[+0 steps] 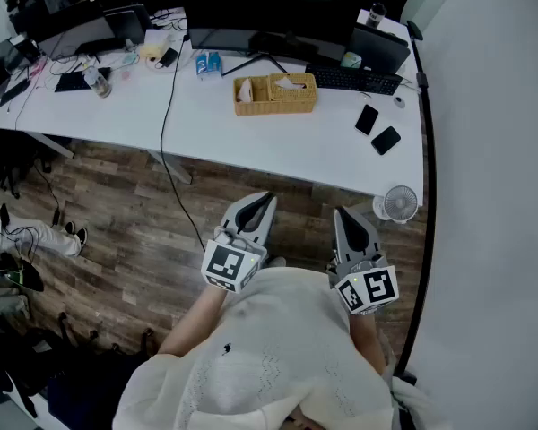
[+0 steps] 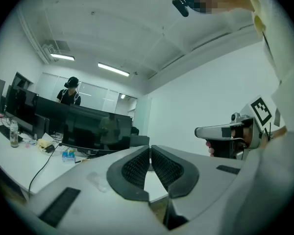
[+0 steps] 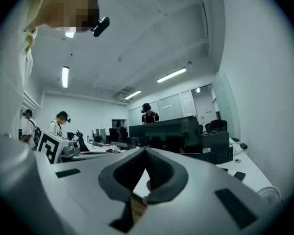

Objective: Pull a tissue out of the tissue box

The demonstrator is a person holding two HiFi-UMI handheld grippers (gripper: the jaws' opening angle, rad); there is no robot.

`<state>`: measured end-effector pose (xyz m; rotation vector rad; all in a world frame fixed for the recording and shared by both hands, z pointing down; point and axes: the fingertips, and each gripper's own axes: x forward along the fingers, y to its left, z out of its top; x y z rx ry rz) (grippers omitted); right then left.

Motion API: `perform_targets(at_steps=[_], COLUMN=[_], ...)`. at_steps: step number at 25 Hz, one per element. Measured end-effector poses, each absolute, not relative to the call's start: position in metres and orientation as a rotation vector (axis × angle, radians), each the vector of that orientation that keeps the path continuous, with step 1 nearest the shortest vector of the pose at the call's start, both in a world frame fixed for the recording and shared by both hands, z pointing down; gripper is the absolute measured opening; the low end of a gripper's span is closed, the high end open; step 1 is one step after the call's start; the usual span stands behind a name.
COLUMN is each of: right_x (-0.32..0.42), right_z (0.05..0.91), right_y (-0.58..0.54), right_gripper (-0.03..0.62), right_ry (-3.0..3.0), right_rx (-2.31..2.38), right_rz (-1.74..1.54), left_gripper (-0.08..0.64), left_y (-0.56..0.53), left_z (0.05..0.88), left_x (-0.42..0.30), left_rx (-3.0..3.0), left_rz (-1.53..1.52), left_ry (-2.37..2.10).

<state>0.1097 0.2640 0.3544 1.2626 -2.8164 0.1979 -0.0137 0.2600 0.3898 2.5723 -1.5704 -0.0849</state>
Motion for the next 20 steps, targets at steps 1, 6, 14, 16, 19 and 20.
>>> perform_targets(at_steps=[1,6,14,16,19,20], right_x=[0.109,0.11,0.117,0.117,0.119,0.119], right_z=[0.354,0.351,0.354,0.354,0.353,0.353], right_y=[0.262,0.253,0.249,0.251,0.251,0.25], right_gripper=[0.0,0.0,0.0,0.0,0.0,0.0], right_ry=[-2.821,-2.829,-2.833,-2.834,-2.838,-2.839], right_rx=[1.261,1.256,1.258,1.25,1.241,1.24], right_rz=[0.187,0.166,0.183,0.182,0.18,0.178], left_gripper=[0.021,0.021,0.022,0.022,0.021,0.021], left_y=[0.257,0.249,0.244,0.247,0.247,0.246], left_z=[0.389,0.386,0.387,0.39,0.386,0.386], left_x=[-0.013,-0.005,0.004,0.005,0.008,0.009], left_rx=[2.583,2.608,2.628,2.62,2.615,2.617], left_rz=[-0.087,-0.095,-0.068,-0.06,-0.062,-0.063], left_ry=[-1.573,-1.557,-1.562,-1.566,-1.581,-1.583])
